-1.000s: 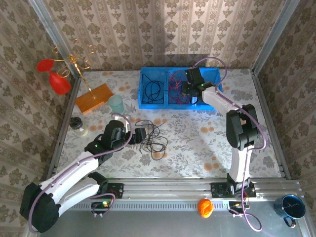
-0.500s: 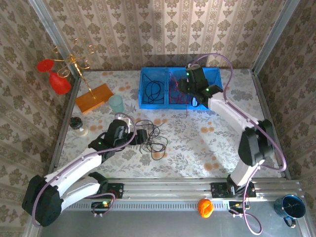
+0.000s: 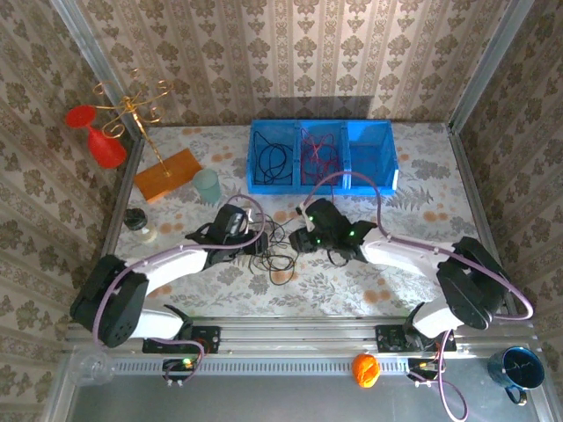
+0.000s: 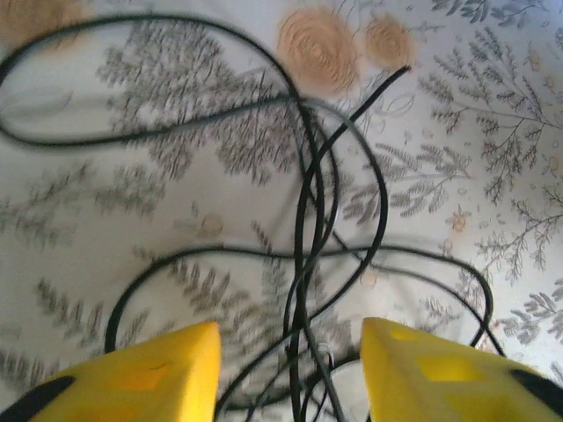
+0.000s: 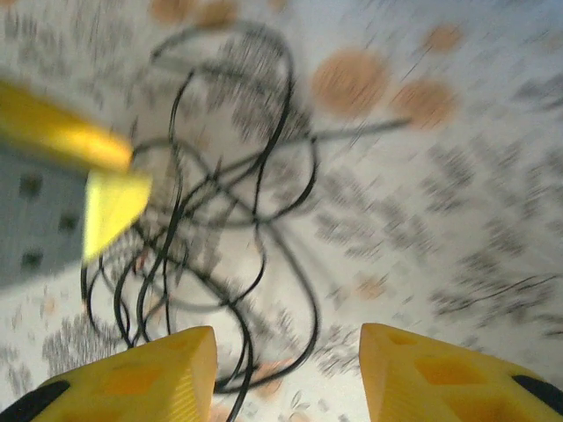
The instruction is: Untangle the cables
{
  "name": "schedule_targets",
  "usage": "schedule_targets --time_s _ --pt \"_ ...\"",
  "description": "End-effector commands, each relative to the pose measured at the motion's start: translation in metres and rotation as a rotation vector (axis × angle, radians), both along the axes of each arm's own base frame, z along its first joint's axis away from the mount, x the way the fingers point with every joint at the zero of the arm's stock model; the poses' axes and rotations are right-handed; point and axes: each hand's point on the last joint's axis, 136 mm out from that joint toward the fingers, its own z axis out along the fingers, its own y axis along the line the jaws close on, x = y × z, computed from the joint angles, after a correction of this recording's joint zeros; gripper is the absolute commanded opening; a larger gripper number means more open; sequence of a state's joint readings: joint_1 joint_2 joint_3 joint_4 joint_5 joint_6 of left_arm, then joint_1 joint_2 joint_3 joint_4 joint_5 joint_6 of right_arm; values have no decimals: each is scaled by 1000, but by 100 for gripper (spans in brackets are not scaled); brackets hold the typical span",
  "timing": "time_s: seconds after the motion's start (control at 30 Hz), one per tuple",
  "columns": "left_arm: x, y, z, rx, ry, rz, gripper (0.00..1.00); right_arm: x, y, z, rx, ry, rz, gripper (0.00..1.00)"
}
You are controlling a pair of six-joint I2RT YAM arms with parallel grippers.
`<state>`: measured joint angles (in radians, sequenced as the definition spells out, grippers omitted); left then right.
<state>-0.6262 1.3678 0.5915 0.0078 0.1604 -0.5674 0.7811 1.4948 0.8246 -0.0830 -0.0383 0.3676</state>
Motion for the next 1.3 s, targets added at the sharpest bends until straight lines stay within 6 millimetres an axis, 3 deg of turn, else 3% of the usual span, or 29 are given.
schedule_targets --time_s 0.0,0.13,0.2,0.4,0.53,0.67,0.77,1.07,1.27 --pt "27 -7 11 -23 -76 12 45 -9 22 -7 75 13 79 52" --pt "37 -13 0 -36 -47 4 42 -8 30 -22 49 16 122 56" --pt "39 -14 -5 -38 -33 1 32 -2 33 -26 33 6 124 57" --pt "37 -13 -6 -43 -21 1 17 17 52 -33 13 -18 138 55" --pt "29 -10 0 -47 -21 -13 9 28 59 -30 23 -45 131 44" --pt "23 -7 11 -50 -36 -21 2 28 62 -33 26 -36 132 17" --pt "17 -3 24 -52 -55 -27 0 29 54 -25 38 -70 98 0" --pt "0 13 75 -79 -152 -29 0 25 26 -12 25 -126 10 0" --pt "-9 25 128 -77 -247 -35 0 40 -25 -17 21 -97 -176 0"
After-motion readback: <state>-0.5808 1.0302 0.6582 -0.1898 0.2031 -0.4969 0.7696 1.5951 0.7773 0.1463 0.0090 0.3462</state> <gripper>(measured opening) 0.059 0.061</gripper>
